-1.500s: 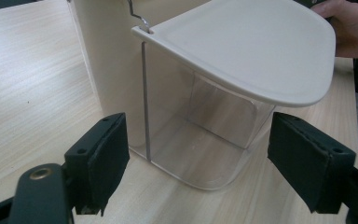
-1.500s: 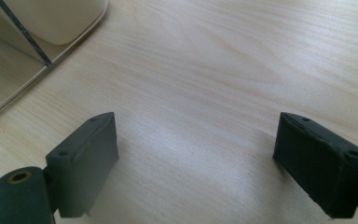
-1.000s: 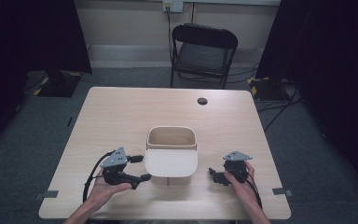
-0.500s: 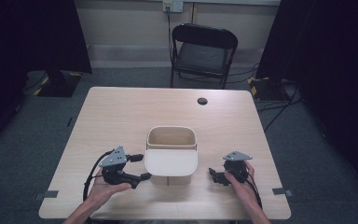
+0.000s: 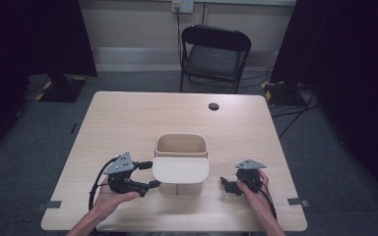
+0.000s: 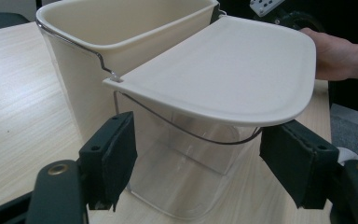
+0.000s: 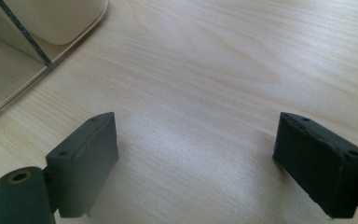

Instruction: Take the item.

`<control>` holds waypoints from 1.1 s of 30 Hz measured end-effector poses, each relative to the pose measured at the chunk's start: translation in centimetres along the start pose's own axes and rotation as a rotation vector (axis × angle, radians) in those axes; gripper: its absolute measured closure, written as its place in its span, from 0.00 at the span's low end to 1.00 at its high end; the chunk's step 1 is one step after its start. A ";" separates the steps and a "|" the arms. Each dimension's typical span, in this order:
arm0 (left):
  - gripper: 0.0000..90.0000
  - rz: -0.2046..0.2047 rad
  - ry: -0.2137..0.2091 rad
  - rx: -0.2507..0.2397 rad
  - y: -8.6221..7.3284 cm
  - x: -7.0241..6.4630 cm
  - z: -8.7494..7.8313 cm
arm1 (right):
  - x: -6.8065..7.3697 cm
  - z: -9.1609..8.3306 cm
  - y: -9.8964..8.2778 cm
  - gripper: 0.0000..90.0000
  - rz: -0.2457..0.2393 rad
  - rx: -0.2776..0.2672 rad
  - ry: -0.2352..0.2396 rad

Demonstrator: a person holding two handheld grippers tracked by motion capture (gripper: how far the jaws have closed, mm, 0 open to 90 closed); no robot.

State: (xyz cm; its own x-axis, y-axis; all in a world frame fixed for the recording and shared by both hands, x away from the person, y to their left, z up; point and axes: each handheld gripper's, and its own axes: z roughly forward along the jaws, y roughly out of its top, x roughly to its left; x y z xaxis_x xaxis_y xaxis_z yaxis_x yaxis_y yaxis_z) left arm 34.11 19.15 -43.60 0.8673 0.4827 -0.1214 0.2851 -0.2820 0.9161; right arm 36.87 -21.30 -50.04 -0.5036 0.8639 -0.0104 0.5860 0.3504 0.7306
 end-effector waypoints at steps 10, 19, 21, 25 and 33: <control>0.31 -0.003 -0.011 -0.020 0.5 -0.3 0.0 | 0.0 0.0 0.0 0.14 0.000 0.000 0.000; 0.31 0.000 -0.001 -0.013 0.6 -0.3 -0.1 | 0.0 0.0 0.0 0.14 0.000 0.000 0.000; 0.31 0.006 0.000 -0.013 0.7 -0.3 -0.1 | 0.0 0.0 0.0 0.14 0.000 0.000 0.000; 0.31 -0.004 0.005 -0.017 0.6 -0.2 -0.3 | 0.0 0.0 0.0 0.14 0.000 0.000 0.000; 0.32 -0.009 0.016 -0.047 0.9 -0.2 -0.6 | 0.0 0.0 0.0 0.14 0.000 0.000 0.000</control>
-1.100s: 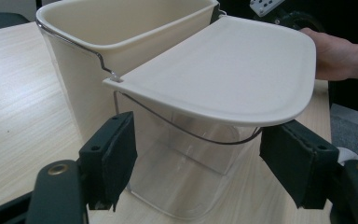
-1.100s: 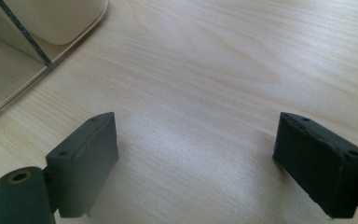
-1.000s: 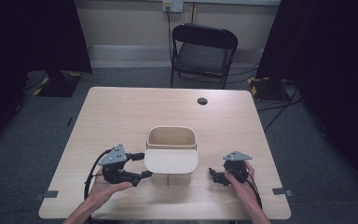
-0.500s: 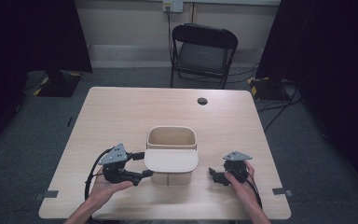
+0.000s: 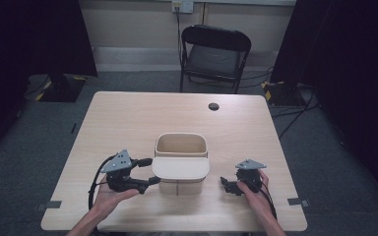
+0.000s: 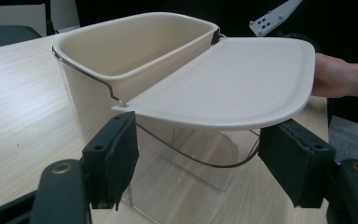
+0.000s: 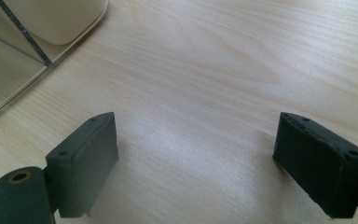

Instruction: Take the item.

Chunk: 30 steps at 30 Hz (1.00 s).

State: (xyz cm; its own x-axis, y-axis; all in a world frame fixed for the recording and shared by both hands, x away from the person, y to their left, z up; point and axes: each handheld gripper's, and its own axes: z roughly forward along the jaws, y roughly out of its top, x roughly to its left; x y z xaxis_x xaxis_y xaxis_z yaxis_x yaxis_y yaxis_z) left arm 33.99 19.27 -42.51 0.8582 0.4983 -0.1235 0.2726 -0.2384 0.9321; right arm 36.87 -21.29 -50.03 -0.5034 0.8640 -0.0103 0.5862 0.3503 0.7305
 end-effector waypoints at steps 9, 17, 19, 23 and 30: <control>0.34 0.003 -0.004 -0.016 0.3 0.0 -0.1 | 0.0 0.0 0.0 0.14 0.000 0.000 0.000; 0.35 -0.005 -0.012 -0.024 0.4 0.1 -0.2 | 0.0 0.0 0.0 0.14 0.000 0.000 0.000; 0.35 -0.004 -0.015 -0.025 0.5 0.1 -0.2 | 0.0 0.0 0.0 0.14 0.000 0.000 0.000; 0.35 -0.009 -0.016 -0.026 0.5 0.1 -0.1 | 0.0 0.0 0.0 0.14 0.000 0.000 0.000; 0.35 -0.005 -0.016 -0.023 0.9 0.1 -0.2 | 0.0 0.0 0.0 0.14 0.000 0.000 0.000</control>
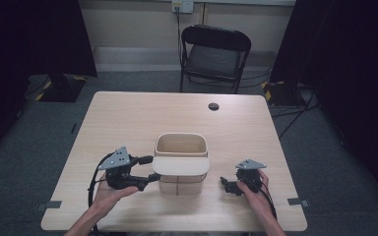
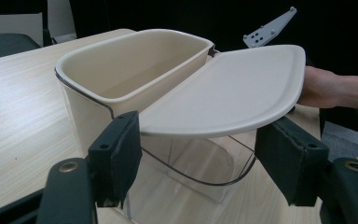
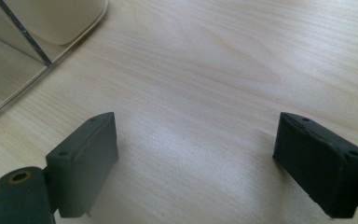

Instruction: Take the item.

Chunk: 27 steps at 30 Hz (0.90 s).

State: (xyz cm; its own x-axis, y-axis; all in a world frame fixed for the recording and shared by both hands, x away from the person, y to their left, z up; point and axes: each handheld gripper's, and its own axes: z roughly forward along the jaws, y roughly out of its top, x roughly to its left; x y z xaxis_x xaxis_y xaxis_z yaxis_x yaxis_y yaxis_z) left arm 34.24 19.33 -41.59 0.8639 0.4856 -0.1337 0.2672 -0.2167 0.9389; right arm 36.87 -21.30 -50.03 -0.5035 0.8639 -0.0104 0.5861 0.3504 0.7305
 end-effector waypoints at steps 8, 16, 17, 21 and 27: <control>0.35 0.002 -0.005 -0.009 0.3 0.0 0.0 | 0.0 0.0 0.0 0.14 0.000 0.000 0.000; 0.35 0.005 -0.005 -0.009 0.4 0.1 0.0 | 0.0 0.0 0.0 0.14 0.000 0.000 0.000; 0.34 0.002 -0.006 -0.013 0.5 0.2 0.1 | 0.0 0.0 0.0 0.14 0.000 0.000 0.000; 0.35 0.002 -0.008 -0.015 0.6 0.2 0.1 | 0.0 0.0 0.0 0.14 0.000 0.000 0.000; 0.34 0.007 -0.013 -0.017 1.1 0.2 0.0 | 0.0 0.0 0.0 0.14 0.000 0.000 0.000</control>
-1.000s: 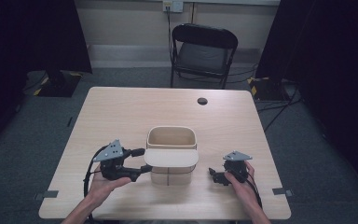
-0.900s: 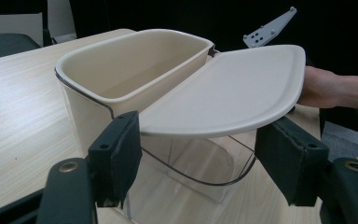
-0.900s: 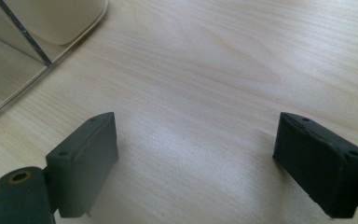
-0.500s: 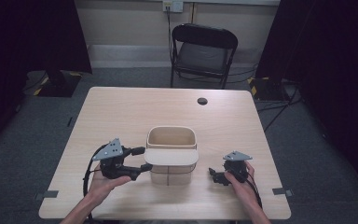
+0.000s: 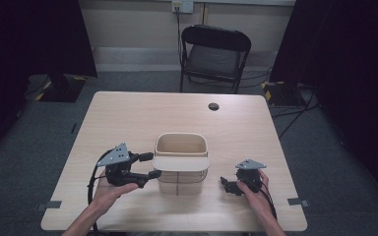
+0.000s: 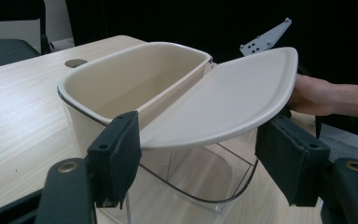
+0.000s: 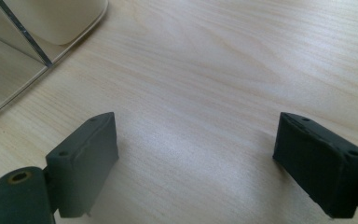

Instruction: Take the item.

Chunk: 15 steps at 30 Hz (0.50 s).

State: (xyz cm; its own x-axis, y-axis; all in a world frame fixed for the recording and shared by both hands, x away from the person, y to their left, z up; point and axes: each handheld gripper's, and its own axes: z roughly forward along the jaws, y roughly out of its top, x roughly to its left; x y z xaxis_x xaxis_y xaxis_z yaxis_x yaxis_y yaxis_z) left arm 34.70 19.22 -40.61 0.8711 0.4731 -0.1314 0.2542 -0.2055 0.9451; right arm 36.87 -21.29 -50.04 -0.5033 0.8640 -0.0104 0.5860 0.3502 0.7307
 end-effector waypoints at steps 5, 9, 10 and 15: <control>0.35 -0.002 0.000 -0.009 0.1 0.0 0.0 | 0.0 0.0 0.0 0.14 0.000 0.000 0.000; 0.37 0.008 -0.008 -0.009 0.4 0.0 0.0 | 0.0 0.0 0.0 0.14 0.000 0.000 0.000; 0.37 0.007 -0.015 -0.007 0.5 0.0 0.1 | 0.0 0.0 0.0 0.14 0.000 0.000 0.000; 0.39 0.008 -0.027 -0.006 0.6 -0.2 0.3 | 0.0 0.0 0.0 0.14 0.000 0.000 0.000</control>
State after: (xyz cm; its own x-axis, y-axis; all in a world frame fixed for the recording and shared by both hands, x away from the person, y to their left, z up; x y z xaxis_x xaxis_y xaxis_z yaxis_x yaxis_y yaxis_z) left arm 34.81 18.72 -40.08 0.8842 0.4481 -0.1317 0.2447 -0.2042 0.9479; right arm 36.88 -21.30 -50.03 -0.5036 0.8639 -0.0104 0.5860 0.3504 0.7306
